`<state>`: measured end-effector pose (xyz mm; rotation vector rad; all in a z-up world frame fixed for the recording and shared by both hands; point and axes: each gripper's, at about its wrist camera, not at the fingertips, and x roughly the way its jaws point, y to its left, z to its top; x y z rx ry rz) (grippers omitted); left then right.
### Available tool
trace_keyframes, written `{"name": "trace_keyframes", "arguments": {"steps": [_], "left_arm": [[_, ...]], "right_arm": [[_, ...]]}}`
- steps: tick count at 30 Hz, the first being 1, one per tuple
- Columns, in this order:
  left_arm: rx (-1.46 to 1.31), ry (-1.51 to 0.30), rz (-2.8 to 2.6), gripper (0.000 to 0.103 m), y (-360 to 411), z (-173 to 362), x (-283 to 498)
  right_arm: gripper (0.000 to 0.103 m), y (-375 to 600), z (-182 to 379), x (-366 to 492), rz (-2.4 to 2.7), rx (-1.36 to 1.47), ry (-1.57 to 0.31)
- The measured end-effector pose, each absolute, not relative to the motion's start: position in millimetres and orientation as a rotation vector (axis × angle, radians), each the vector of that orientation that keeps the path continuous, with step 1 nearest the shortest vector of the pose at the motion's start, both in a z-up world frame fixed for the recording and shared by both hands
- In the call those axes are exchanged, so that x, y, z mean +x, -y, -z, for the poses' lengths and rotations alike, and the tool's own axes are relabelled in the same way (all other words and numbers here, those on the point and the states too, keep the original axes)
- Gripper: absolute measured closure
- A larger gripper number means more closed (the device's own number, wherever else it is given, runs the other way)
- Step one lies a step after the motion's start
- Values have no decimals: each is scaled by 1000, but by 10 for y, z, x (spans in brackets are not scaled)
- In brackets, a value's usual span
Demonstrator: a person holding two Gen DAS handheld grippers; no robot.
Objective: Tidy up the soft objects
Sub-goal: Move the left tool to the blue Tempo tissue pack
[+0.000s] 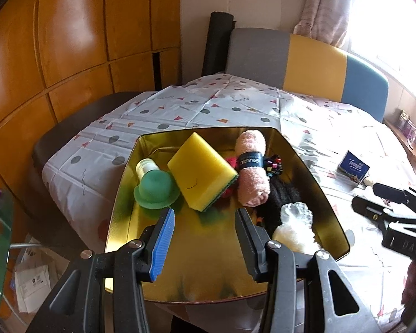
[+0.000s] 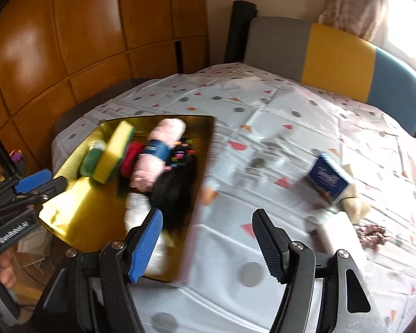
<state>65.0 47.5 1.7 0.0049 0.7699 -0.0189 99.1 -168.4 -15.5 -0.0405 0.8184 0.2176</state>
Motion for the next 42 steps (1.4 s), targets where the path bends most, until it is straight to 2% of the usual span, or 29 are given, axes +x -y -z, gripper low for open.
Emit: {"name": "trace_keyframes", "arguments": {"steps": [12,21,34,42], "left_arm": [[66,-721,138,57,9,-302,756],[85,-780,334,56,811,-385,985],[-67,-1023,455,56,1975,-96,1800],[-166,-1122,401,56,2377,169,2326]], "right_arm": [[33,3075,273,935,70,-7,-848],[33,4209,500,706,342,313,-840],[26,4370,446,660,370,415,-821],[25,4441,468,683,372,450,-840]]}}
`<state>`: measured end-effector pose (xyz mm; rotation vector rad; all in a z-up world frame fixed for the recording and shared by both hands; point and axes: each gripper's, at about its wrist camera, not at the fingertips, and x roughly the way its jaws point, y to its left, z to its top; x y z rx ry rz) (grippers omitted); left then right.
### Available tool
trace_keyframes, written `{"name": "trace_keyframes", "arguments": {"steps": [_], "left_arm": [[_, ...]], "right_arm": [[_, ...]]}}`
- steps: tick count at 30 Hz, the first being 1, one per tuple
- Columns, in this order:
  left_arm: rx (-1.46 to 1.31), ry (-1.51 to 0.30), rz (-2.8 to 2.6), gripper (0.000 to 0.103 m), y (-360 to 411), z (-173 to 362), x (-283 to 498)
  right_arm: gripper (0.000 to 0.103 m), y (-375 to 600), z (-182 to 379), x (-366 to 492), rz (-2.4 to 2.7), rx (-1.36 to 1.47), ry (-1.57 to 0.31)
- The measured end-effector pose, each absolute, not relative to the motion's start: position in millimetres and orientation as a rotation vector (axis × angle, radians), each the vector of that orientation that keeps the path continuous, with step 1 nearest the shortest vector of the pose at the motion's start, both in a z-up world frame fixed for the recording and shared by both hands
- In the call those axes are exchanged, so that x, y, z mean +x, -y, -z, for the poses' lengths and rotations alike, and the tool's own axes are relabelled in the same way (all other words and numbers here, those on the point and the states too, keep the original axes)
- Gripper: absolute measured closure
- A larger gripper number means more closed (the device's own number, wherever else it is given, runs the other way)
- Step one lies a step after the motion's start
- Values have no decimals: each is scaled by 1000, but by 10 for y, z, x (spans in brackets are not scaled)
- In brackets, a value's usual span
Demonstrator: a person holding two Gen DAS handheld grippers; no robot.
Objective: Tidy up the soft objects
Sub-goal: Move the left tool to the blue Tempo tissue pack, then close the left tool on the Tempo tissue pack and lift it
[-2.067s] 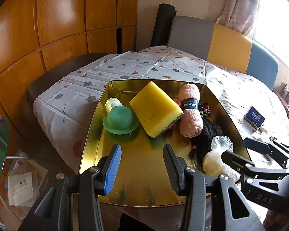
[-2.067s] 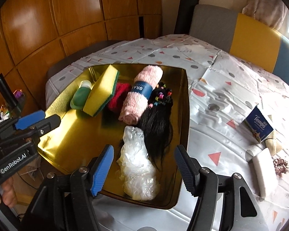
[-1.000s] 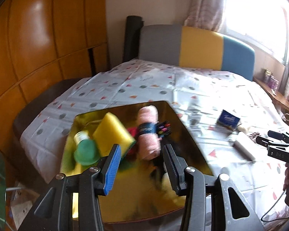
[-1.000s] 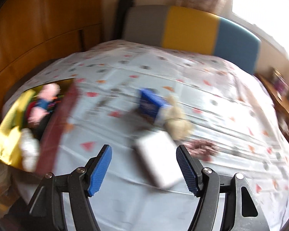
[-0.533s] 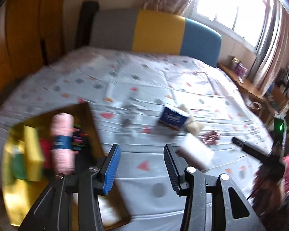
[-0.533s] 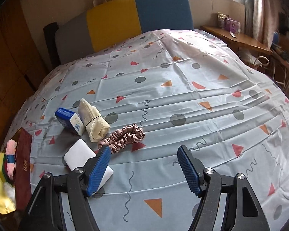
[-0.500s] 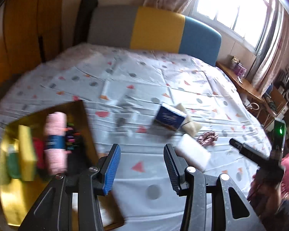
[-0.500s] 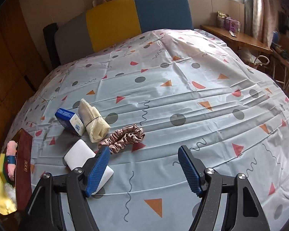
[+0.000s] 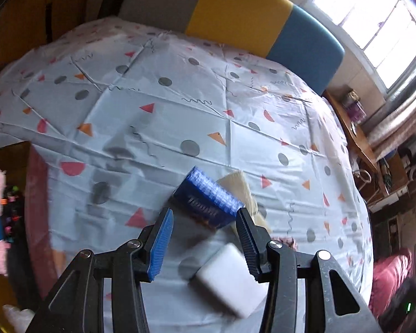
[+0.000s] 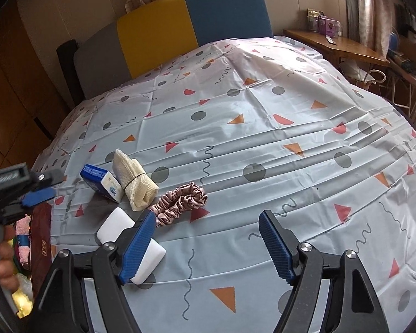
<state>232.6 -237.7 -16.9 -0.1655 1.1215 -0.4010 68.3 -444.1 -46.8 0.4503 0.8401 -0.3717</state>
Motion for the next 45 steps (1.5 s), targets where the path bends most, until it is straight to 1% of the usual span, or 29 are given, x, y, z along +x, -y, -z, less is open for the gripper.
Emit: {"name": "trace_keyframes", "arguments": {"steps": [6,10,11,12,13,14,17,19,23,27,30,34,36,38,40,45], "left_arm": [[-128,-1124,364,56,2674,326,2605],[-82,-1155,322,55,2645,505,2676],[-91,-1147,327,46,2575,533,2661],[-88,-1143,324,43,2526,546,2643],[-84,-1138,321,37,2467,551,2621],[-88,-1134,316,36,2379,552,2585],[-89,-1154,298,36,2192,567,2501],[-79,-1181,259,40,2099,606,2469],[-200,-1267,241,40,1847,730,2420],[-240,-1285,253,40,1852,736,2353],[-120,-1238,306,37,2074,680,2351],[128,-1108,411,19,2434,553,2274],[259,-1033,453,18,2592,503,2210],[374,-994,498,11,2724,530,2176],[421,-1009,512,9,2790,611,2231],[407,-1055,511,10,2812,780,2397]], "right_arm": [[25,4444,522,725,356,465,-868],[24,4438,533,733,350,465,-876],[24,4439,537,736,348,468,-878],[24,4437,540,739,346,469,-881],[24,4430,541,741,344,468,-883],[24,4424,539,740,343,467,-884],[24,4399,530,742,340,460,-883],[23,4388,524,739,340,456,-883],[22,4380,515,729,346,451,-880],[22,4387,514,723,349,451,-880],[22,4393,509,714,349,453,-878],[21,4421,519,714,353,461,-882],[21,4433,529,718,354,468,-887],[21,4430,534,725,351,471,-891],[21,4417,535,731,347,468,-892],[20,4430,564,741,351,469,-902]]}}
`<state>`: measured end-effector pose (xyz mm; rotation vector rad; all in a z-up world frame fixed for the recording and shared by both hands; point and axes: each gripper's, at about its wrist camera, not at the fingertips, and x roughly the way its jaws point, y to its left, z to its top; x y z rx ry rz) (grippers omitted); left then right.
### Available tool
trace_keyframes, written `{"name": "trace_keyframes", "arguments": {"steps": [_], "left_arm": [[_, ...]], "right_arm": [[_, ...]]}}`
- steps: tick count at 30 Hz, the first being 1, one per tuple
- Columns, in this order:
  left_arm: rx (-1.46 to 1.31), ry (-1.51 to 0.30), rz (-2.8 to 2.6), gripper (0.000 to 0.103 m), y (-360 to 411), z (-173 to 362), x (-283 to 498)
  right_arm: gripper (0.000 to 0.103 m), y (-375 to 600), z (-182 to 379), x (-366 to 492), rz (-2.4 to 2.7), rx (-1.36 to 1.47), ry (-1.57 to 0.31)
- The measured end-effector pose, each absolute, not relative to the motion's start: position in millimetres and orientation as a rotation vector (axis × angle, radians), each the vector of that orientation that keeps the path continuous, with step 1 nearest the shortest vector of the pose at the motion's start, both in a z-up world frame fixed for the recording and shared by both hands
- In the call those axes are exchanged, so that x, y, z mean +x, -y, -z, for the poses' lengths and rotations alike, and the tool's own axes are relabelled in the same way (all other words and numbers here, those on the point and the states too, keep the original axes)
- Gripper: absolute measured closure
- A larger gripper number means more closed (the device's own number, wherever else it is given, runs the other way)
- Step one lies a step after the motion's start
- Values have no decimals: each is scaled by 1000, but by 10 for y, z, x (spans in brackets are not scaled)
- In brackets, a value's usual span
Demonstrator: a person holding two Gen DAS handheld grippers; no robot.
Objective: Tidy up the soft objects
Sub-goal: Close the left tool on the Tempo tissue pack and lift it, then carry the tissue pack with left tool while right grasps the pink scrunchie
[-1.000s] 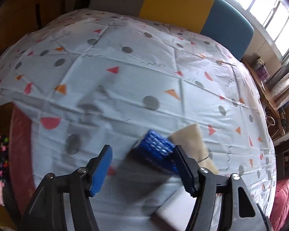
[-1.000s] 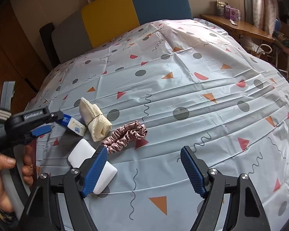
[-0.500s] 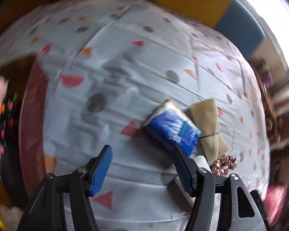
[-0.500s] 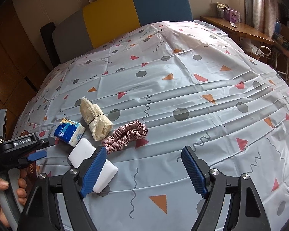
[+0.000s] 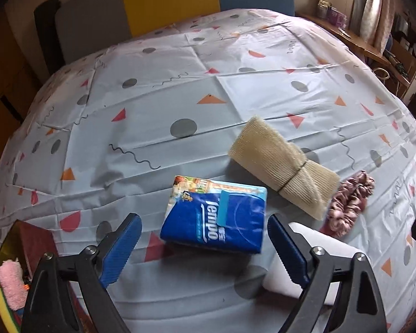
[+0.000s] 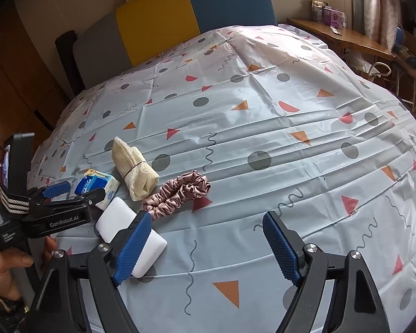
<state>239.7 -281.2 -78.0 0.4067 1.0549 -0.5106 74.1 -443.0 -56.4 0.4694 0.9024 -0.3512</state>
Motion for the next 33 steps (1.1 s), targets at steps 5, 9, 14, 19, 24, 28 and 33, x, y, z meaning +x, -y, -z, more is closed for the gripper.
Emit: {"name": "trace_keyframes", "arguments": {"steps": [5,9,14,19,24,28,33], "left_arm": [[347,-1090,508,27,2736,859,2410],[292,-1092,461,28,2573,779,2313],[224,-1059,455,28,2315,546,2028],[195,-1041,483,28,2125,363,1704],[195,-962,522,28,1961,104,1327],[166,-928,547,28,1793,-30,1101],[140,-912,555,28,1581,-73,910]], "right_arm": [[20,4473,608,741,363,480,-911],[20,4486,665,760,365,481,-928],[20,4474,780,796,352,501,-966],[20,4432,858,826,352,481,-989],[20,4446,924,831,323,549,-971],[24,4419,1032,916,309,593,-995],[25,4447,1081,1174,354,624,-993]]}}
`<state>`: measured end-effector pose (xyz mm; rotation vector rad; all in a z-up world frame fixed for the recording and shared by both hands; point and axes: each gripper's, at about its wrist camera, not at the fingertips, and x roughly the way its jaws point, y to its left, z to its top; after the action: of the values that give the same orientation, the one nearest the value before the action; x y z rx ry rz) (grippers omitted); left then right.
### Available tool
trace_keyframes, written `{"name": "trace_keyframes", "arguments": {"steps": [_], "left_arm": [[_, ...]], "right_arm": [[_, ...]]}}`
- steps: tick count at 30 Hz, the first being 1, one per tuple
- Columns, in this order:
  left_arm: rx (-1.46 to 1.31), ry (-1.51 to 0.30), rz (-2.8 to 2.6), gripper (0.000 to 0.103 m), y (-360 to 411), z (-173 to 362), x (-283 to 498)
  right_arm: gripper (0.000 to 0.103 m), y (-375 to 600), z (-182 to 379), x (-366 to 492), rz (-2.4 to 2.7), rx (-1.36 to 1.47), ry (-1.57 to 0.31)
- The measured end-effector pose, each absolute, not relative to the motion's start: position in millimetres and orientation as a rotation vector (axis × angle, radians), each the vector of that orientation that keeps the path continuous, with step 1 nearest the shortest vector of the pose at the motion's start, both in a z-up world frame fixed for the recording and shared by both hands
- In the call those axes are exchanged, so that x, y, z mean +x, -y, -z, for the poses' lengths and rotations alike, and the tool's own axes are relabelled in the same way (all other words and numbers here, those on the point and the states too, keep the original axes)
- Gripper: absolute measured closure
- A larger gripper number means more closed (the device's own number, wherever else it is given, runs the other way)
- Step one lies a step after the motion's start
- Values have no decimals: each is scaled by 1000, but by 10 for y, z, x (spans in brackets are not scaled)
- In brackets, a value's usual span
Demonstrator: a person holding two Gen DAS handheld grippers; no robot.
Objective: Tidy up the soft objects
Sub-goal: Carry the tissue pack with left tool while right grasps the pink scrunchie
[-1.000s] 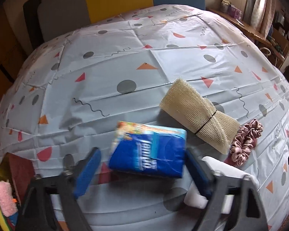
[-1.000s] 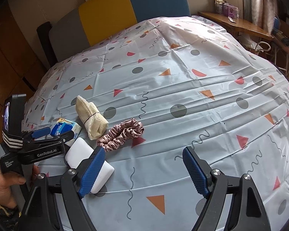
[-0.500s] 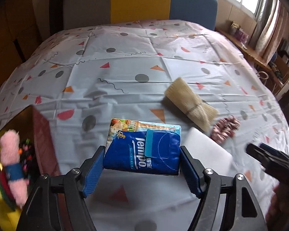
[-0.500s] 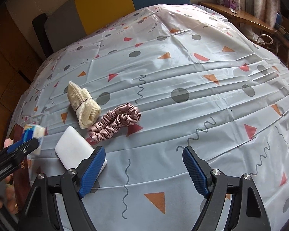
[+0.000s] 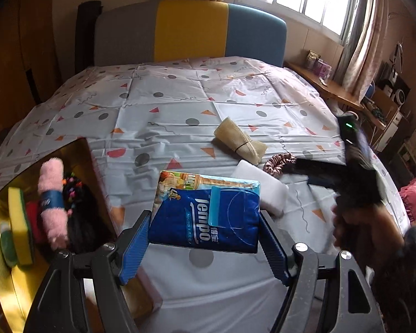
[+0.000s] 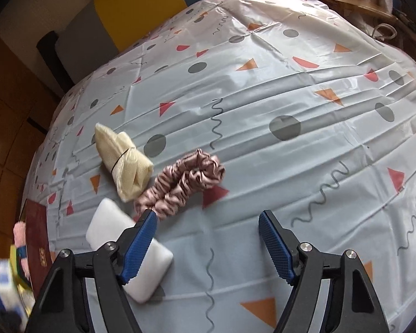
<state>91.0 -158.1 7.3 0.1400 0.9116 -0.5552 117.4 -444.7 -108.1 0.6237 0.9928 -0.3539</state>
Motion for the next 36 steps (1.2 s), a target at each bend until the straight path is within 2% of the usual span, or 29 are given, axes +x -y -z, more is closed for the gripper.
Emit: {"name": "trace_keyframes", "arguments": {"steps": [8,9,10,12,13,15,22,27,36], "left_arm": [[83,-923,524,28,1254,-45,817],[80,-926,520,28,1226,-37,813],[72,-930,519,28,1193,-29,812],[57,-936,517,28,1127,-22,808],[55,-935,512,28,1098,-20,803],[53,-929,502,28,1044,-19,792],[34,-902,464,28,910,-19,738],[36,-880,421,28,826,-46,669],[56,-823,333,28,577,-117,574]], "right_arm": [[25,4366,1110,1684,455,527,-1025],[28,4313,1121,1743,462,466,-1047],[34,4261,1126,1776,461,406,-1063],[69,4170,1105,1772,429,290,-1072],[77,4173,1093,1741,407,272,-1077],[82,4272,1086,1622,394,255,-1098],[81,4458,1115,1046,219,190,-1155],[80,4432,1155,806,216,183,-1044],[79,4290,1156,837,246,80,-1030]]}}
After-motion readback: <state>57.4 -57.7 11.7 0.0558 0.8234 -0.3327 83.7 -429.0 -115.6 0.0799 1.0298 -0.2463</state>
